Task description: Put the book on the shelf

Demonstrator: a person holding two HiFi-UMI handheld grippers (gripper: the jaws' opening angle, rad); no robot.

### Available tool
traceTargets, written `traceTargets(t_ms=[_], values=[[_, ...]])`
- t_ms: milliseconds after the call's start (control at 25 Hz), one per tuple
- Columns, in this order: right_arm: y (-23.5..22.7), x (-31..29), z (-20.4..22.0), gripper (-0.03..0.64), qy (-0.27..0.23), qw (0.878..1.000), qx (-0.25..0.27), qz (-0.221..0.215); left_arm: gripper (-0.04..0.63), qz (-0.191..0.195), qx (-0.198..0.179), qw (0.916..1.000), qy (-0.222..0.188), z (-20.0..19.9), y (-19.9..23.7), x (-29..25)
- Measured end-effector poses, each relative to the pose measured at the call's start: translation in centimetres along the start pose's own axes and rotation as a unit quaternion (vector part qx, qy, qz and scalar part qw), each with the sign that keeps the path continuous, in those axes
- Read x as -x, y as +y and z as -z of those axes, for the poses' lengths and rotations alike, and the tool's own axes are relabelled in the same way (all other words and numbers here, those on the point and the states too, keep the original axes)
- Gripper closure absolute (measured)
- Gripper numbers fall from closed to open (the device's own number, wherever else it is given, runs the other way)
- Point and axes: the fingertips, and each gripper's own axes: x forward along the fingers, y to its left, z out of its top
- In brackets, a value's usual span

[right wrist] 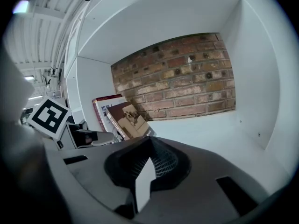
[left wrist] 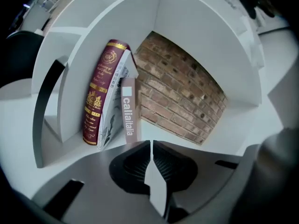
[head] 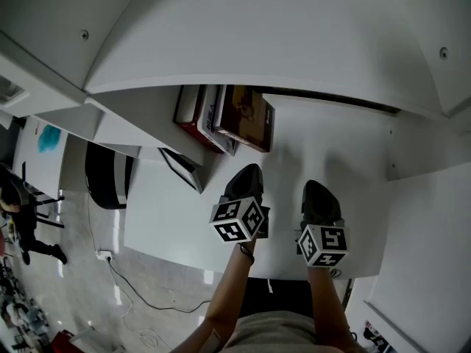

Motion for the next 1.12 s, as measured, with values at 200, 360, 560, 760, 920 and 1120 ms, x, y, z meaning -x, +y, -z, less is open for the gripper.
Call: traceTargets(t_ms=[200,360,560,760,920,1120], values=[[0.5,1.4,-0.4,0.601,-0.012,1.0,0.001,0.0,0.573,0.009,-0.062,0.9981,-0.001,0.0,-2.5,2.2],[0.9,2.8,-0.7,0.601,-0.021,1.0,0.004,0.0,0.575,0.006,-0.091,0.9958,0.003,0.4,-3.7,4.0],[1.3,4.2,-1.0,0.601,-0.033,0.999,0.006,-0.001,0.577,0.014,-0.114,0.9934,-0.001,0.8,-5.3,6.1],[1.7,5.3,-1.8,0.601,-0.047,0.999,0.008,-0.003,0.577,0.023,-0.128,0.9915,-0.011,0.2,-6.7,7.7],[2.0,5.9,-2.3,0.601,-0.056,0.998,0.01,-0.004,0.577,0.026,-0.134,0.9905,-0.019,-0.2,-7.1,8.6],[2.4,6.5,-2.9,0.601,-0.07,0.997,0.017,-0.004,0.577,0.037,-0.139,0.9892,-0.031,-0.5,-7.9,9.1]])
